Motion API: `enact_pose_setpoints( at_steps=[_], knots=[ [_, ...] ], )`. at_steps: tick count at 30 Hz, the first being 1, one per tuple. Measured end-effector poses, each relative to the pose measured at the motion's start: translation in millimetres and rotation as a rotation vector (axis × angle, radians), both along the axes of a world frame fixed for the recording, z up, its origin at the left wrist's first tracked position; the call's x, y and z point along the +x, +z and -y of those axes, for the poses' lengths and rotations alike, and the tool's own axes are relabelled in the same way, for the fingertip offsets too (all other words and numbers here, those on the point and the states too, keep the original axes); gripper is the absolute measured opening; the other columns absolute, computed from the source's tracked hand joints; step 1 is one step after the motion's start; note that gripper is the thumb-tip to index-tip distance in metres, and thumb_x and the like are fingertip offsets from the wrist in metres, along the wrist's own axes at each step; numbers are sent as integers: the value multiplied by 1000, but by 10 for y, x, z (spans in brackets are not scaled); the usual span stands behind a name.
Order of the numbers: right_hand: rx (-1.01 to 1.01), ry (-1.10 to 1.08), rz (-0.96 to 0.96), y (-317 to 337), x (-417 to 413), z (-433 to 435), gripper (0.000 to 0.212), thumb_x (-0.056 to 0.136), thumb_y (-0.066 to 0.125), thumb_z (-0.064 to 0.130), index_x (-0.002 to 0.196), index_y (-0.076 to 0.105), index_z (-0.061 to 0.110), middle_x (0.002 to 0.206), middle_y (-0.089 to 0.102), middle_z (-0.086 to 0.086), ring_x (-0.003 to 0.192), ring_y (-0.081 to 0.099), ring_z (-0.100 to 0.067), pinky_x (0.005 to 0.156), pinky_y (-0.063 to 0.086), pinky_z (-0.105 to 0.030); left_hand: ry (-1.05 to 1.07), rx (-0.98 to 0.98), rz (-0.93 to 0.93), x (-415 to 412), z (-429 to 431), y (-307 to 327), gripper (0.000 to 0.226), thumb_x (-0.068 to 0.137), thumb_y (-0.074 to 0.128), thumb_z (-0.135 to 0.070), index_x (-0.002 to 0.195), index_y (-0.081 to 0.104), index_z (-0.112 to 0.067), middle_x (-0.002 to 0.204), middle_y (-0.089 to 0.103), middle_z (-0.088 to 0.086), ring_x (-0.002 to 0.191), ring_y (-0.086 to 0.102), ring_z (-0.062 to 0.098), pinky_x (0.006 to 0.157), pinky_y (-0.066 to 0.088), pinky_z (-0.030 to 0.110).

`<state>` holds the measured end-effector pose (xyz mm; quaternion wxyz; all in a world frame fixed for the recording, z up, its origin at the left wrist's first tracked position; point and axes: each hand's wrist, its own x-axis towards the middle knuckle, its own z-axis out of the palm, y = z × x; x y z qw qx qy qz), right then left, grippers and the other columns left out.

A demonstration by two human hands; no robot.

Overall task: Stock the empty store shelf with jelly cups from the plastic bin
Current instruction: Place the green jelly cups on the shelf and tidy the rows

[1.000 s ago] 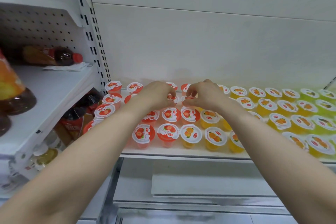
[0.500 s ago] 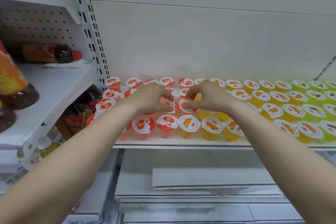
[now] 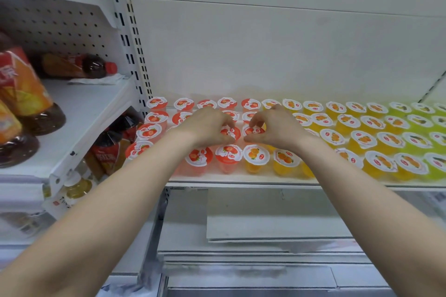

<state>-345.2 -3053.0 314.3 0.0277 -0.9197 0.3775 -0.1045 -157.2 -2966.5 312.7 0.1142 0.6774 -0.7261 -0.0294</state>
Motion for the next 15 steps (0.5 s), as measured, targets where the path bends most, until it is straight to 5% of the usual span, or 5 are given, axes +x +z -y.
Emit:
enact_pose_setpoints(
  at_steps=[8, 15],
  knots=[
    [0, 13, 29, 21, -80, -93, 42, 83, 59, 59, 112, 69, 29, 114, 67, 5, 114, 49, -23, 91, 43, -42, 52, -28, 46, -39, -56, 0, 40, 84, 60, -50, 116, 69, -29, 110, 70, -2, 106, 59, 20, 83, 49, 34],
    [62, 167, 128, 115, -354, -293, 27, 85, 62, 54, 99, 70, 32, 96, 68, 13, 106, 48, -16, 89, 41, -36, 62, -84, -72, -126, -303, 60, 40, 81, 55, -65, 103, 71, -36, 107, 65, -9, 103, 55, 15, 85, 47, 36]
  ],
)
